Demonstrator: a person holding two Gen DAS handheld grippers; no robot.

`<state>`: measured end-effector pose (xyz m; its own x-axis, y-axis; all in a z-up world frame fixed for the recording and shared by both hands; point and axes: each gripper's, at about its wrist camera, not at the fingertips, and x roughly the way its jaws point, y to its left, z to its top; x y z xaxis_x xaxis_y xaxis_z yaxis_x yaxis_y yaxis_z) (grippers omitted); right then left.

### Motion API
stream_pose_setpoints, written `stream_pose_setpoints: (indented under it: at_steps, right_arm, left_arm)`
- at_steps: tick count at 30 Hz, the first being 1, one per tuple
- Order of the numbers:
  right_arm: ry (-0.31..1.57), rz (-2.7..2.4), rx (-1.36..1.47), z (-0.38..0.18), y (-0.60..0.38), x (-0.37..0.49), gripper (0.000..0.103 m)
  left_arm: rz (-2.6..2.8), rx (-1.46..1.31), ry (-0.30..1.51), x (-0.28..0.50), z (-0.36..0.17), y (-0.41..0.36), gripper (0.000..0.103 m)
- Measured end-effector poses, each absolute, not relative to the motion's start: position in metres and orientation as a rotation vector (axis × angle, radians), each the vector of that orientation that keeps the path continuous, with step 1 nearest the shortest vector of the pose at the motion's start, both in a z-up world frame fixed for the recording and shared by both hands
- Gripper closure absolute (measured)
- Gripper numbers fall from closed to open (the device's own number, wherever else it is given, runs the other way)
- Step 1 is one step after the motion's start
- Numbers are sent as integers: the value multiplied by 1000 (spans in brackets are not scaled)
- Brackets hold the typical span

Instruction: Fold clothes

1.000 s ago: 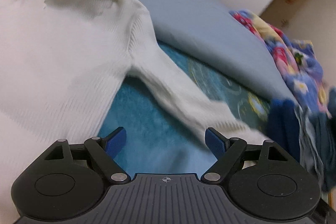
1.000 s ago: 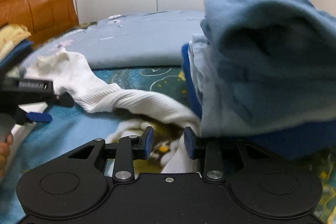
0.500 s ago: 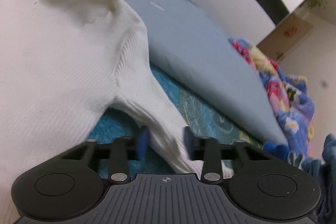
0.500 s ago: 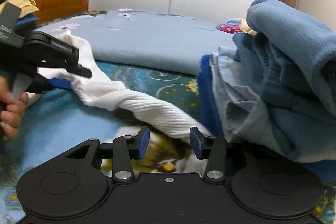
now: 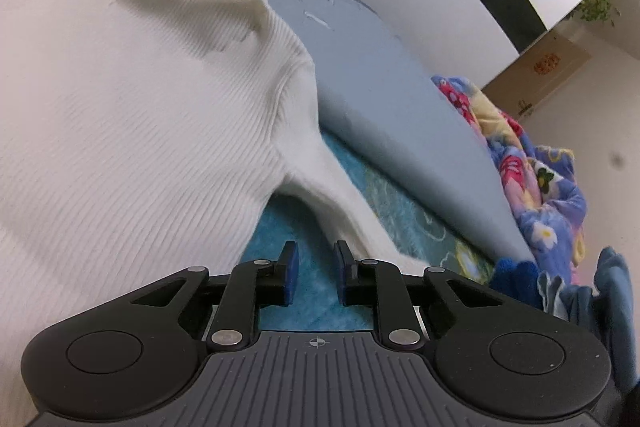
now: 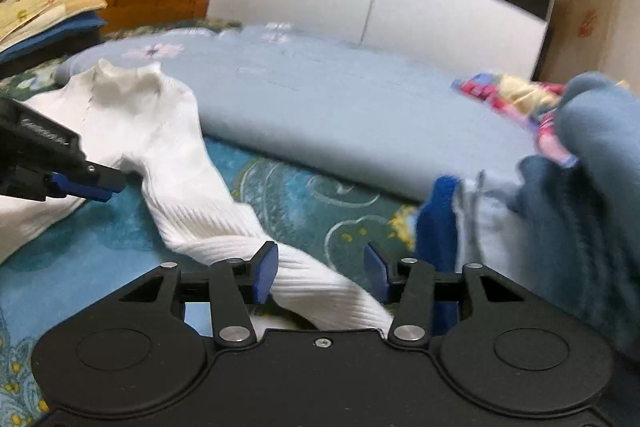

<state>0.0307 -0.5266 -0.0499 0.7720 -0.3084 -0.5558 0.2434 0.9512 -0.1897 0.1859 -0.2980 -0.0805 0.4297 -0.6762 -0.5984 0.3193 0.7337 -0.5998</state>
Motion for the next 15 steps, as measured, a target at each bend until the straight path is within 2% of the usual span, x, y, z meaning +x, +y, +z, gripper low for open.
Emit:
stream_pose_setpoints:
  at_steps: [3, 6, 7, 9, 10, 11, 13, 15]
  right_arm:
    - [665, -310, -91, -52, -535, 36, 54]
    - [700, -288, -51, -57, -539, 36, 54]
    - [715, -281, -49, -58, -538, 36, 55]
    - [736, -264, -39, -62, -535, 35, 64]
    - [741, -260, -28, -63, -533, 34, 77]
    - [735, -257, -14, -63, -531, 29, 86]
    - [729, -248, -16, -61, -527, 24, 93]
    - [725, -236, -30, -60, -521, 18, 94]
  left_arm:
    - [-667, -430, 949, 183, -80, -295, 85]
    - [-672, -437, 955, 181, -80, -294, 68]
    - [-676, -443, 955, 181, -80, -293, 68]
    - [-682, -447, 953, 179, -79, -291, 67]
    - [-681, -445, 953, 179, -78, -290, 65]
    - [-681, -443, 954, 178, -78, -289, 64]
    - [-681, -441, 958, 176, -78, -287, 60]
    - [-682, -443, 963, 174, -78, -285, 59]
